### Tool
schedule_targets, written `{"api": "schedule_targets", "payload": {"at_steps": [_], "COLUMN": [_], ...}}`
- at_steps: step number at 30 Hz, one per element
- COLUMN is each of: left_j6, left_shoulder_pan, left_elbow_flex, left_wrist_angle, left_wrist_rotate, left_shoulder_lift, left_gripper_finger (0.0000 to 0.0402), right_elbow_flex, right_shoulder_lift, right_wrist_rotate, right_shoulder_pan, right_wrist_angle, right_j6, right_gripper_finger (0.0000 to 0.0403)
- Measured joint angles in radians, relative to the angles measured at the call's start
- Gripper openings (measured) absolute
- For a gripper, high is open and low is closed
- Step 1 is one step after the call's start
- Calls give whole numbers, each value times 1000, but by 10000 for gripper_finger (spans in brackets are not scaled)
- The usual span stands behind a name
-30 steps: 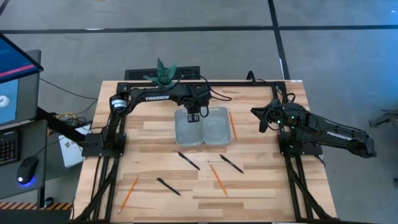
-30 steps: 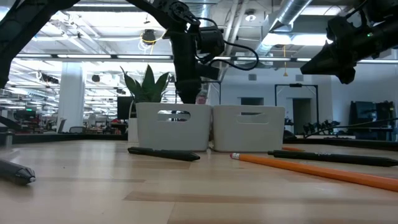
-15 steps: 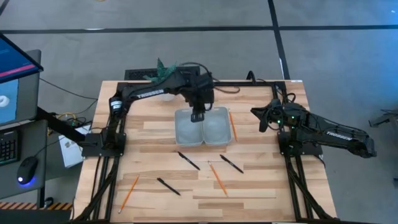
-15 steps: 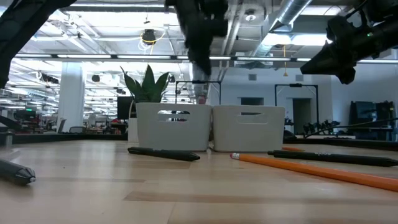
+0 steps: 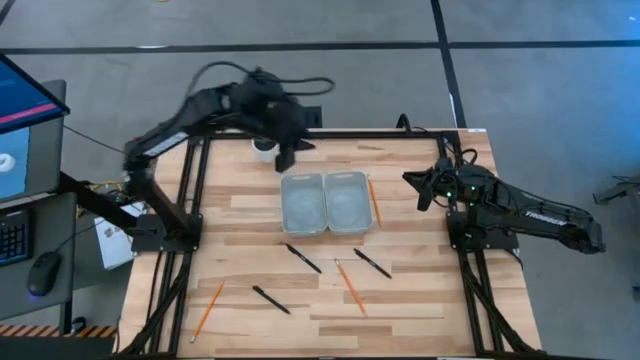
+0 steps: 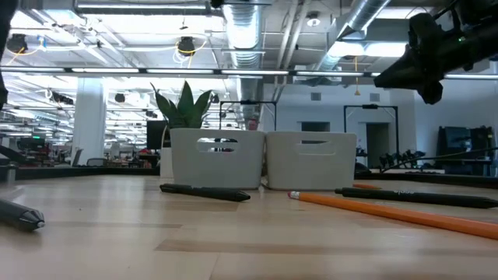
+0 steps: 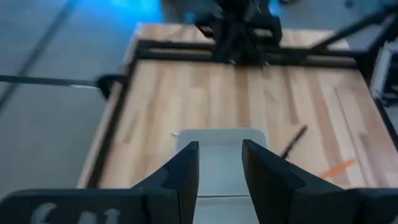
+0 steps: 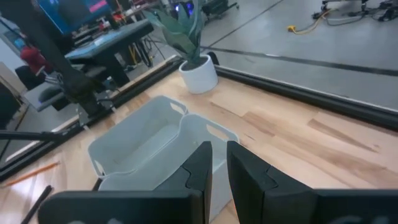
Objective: Sort pens & pencils
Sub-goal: Put the top right orange pencil into the right gray bin
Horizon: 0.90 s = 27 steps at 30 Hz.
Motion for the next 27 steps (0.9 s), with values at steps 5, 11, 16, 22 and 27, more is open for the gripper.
{"api": "schedule_targets", "payload": {"at_steps": [5,11,16,22,27], "left_j6": [-52,-107,-156,-194,-215], "left_shoulder_pan": [-3,-32,-56,-60,-60], "left_elbow_flex": [-143,-424,-707,-998,-1167], "left_wrist_angle": [123,325,536,786,893], "left_wrist_rotate": [-102,-182,-233,-237,-238], "left_shoulder_lift": [-183,-411,-574,-716,-786], "left_gripper_finger": [115,115,115,115,115], "right_elbow_flex": [0,0,0,0,0], "right_shoulder_lift": [0,0,0,0,1], "right_wrist_rotate": [0,0,0,-18,-31], "right_shoulder_pan": [0,0,0,0,0], "right_wrist_angle": [4,7,10,10,10], "right_j6": [0,0,-1,1,17], "right_gripper_finger": [71,71,71,71,71]}}
